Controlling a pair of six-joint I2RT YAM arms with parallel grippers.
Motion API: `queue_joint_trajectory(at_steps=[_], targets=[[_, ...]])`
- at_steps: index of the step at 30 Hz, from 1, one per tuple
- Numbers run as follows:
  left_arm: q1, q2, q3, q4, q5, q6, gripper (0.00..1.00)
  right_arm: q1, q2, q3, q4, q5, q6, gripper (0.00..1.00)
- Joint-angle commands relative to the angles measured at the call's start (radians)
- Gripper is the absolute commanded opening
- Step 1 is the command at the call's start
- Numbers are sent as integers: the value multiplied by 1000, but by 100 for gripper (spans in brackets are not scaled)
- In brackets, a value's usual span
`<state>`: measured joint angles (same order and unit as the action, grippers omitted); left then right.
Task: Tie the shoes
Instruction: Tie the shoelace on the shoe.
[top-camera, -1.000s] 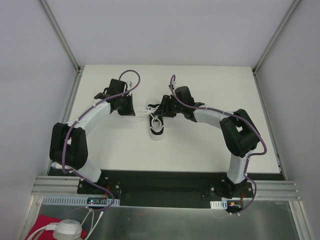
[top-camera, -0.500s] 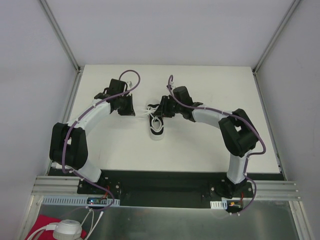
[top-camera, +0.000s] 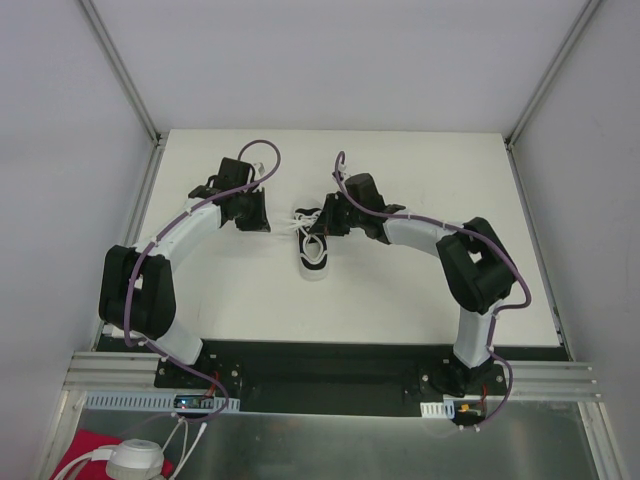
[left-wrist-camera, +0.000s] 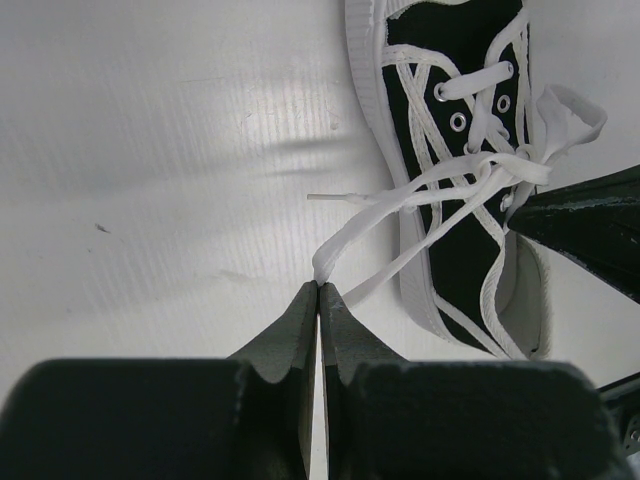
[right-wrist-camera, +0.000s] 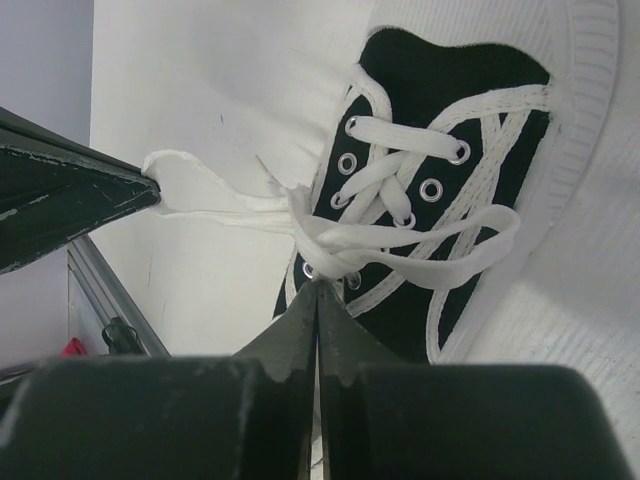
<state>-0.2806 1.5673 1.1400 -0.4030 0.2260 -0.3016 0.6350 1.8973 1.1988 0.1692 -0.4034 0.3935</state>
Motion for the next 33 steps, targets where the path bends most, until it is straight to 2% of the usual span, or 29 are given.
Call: queue_joint_trajectory(at_steps=[1,33], targets=[[-2,-21,10,-10,-14,4,0,6,-41,13,16,3,-12,1],[0,-19,3,-10,-14,9,0,6,-122,-44,72,-44,-7,1]])
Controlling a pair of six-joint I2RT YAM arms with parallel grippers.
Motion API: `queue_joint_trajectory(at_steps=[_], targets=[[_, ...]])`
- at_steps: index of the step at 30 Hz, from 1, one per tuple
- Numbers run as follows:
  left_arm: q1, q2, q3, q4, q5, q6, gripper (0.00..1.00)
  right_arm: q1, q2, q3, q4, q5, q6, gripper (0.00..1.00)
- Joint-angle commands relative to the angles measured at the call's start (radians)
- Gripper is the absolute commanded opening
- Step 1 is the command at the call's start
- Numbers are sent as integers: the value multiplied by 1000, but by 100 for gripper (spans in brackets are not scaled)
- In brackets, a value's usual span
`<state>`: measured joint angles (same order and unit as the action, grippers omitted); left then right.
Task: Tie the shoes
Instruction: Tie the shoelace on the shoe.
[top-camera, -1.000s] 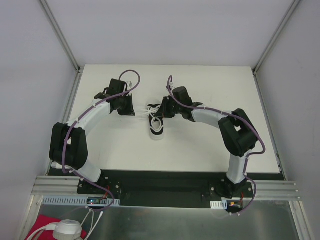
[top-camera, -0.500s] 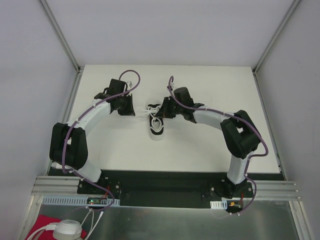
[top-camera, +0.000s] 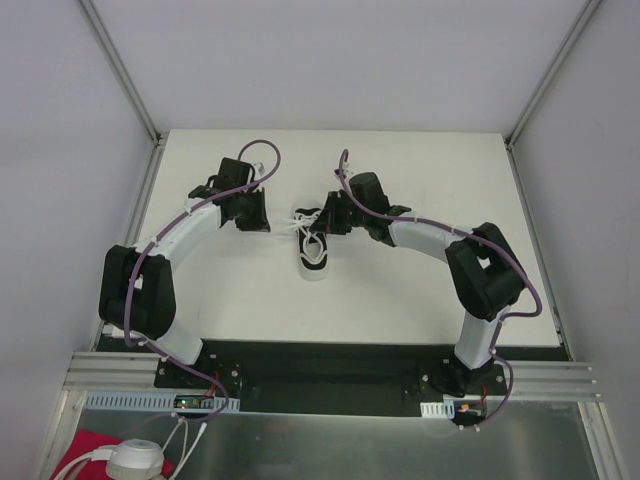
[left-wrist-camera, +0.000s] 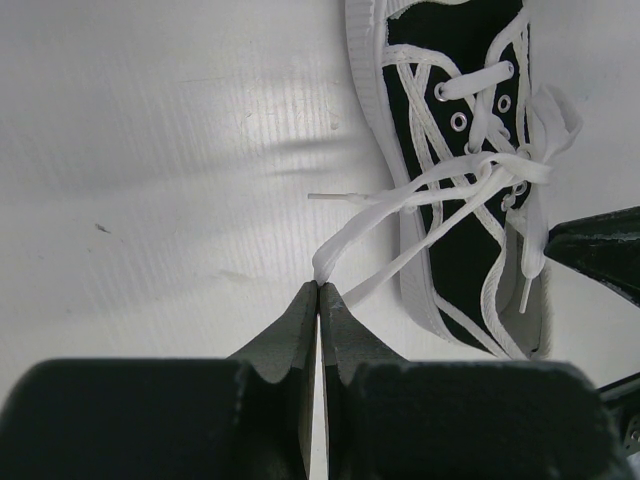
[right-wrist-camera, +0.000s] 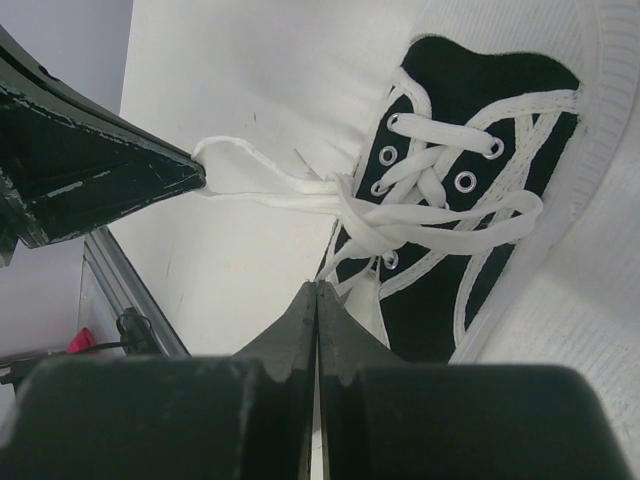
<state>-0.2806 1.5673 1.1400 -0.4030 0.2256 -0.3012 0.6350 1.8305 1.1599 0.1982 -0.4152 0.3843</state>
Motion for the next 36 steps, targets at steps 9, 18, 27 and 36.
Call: queue_joint_trajectory(at_steps=[9,18,27,36], targets=[[-2,-16,6,-10,-14,8,0,20,-51,-19,69,-62,11,1],[-2,-20,3,-10,-15,8,0,38,-40,-14,83,-77,18,1],[-2,-21,0,-10,-19,10,0,43,-33,-5,80,-67,22,1],[-2,-19,1,-10,-15,10,0,40,-54,23,-40,62,-13,37]])
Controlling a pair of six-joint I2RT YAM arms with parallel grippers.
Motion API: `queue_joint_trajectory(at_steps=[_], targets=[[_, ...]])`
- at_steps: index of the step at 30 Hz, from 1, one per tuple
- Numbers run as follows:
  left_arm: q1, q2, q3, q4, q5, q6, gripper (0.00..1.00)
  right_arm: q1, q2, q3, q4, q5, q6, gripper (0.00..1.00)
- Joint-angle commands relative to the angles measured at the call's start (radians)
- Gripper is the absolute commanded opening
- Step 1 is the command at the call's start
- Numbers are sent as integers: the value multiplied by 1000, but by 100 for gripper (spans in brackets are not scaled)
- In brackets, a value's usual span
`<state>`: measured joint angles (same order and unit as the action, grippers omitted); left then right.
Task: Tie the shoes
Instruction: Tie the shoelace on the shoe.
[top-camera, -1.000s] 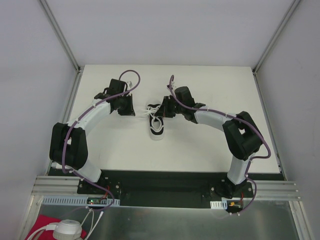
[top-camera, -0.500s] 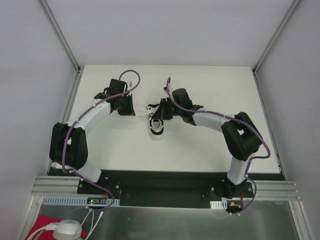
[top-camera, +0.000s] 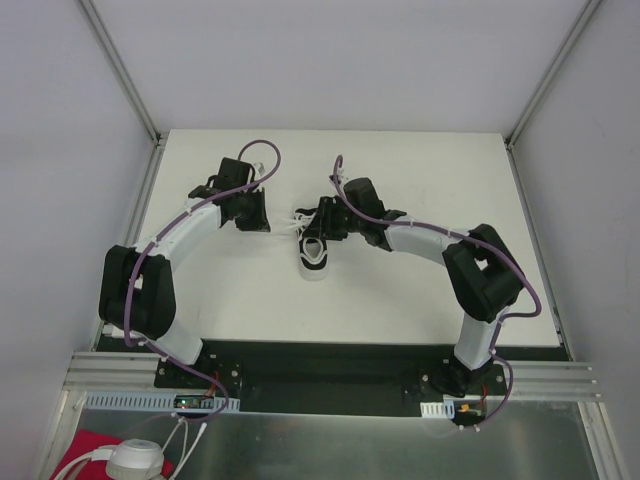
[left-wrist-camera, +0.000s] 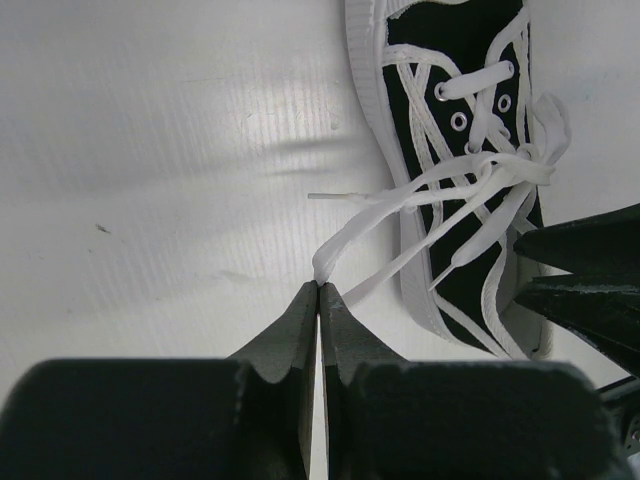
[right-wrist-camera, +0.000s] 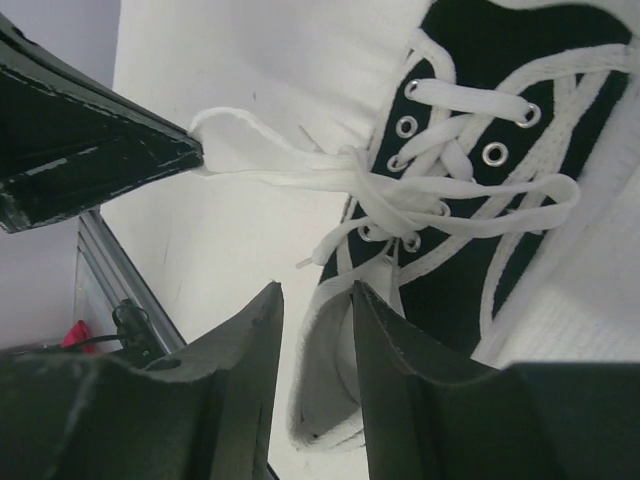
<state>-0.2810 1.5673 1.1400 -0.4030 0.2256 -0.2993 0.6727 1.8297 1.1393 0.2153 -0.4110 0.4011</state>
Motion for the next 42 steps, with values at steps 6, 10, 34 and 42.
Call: queue_joint_trajectory(at_steps=[6,10,34,42], targets=[[-1,-19,1,-10,-11,8,0,2,-12,83,-77,81,-36,37],[-1,-26,0,-10,-14,8,0,8,-3,105,-67,74,-28,37],[0,-35,-5,-8,-15,9,0,24,32,114,-91,118,-5,38],[0,-38,-6,-10,-16,9,0,24,65,151,-103,112,-7,38]])
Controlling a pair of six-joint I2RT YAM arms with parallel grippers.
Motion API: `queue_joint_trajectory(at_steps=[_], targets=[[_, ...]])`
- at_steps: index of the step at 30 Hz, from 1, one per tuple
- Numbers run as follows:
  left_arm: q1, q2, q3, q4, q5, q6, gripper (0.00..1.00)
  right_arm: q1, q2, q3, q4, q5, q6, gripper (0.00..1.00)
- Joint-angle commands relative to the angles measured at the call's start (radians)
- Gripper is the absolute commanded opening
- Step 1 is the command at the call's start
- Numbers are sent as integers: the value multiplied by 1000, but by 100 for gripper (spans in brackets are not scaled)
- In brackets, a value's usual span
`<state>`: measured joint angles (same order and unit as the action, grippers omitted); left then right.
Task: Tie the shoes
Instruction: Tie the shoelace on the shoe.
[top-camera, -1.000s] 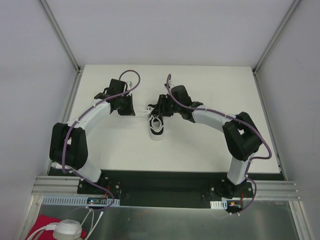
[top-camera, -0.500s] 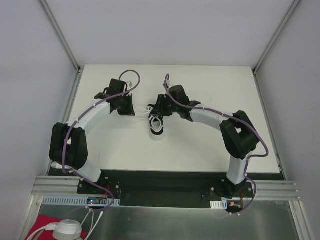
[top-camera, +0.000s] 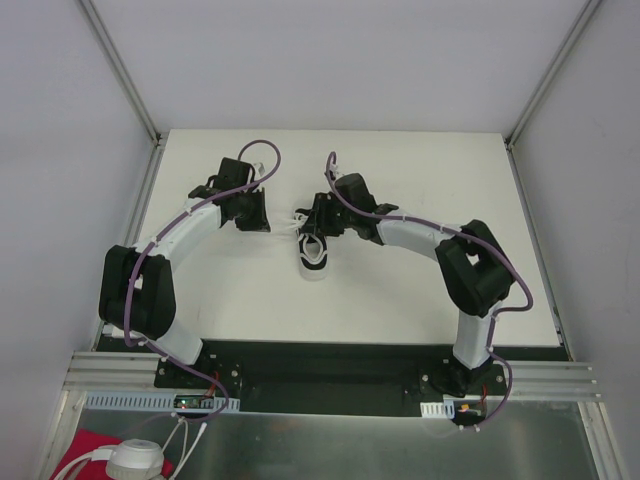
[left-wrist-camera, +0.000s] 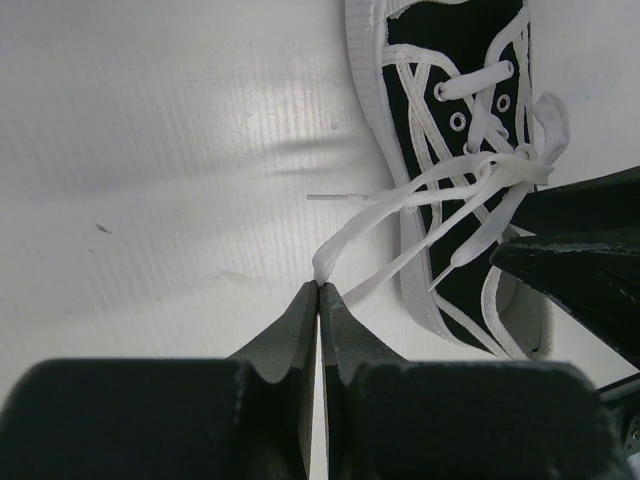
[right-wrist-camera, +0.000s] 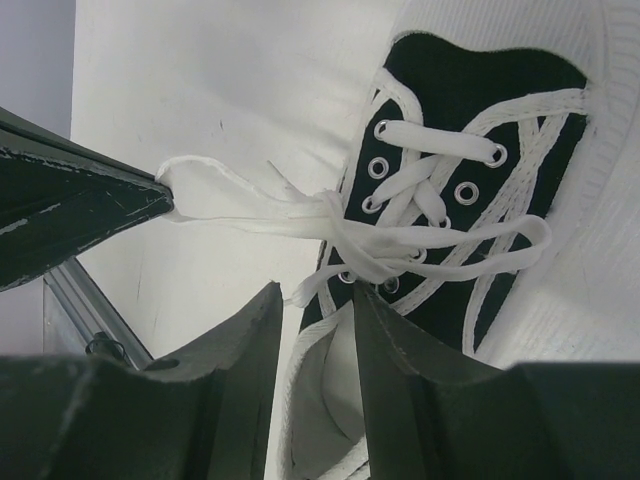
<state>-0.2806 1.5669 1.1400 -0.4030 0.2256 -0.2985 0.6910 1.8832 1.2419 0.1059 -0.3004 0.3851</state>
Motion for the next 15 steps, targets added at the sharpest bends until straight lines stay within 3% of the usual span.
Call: queue_joint_trajectory(at_steps=[1,8,15], targets=[[0,-38,-8,-10,-17,9,0,7,14,48,8,6,14,38],[0,-34,-8,-10,-11,9,0,5,25,60,11,15,20,29],[0,-34,-8,-10,-9,9,0,7,34,77,11,20,34,31]])
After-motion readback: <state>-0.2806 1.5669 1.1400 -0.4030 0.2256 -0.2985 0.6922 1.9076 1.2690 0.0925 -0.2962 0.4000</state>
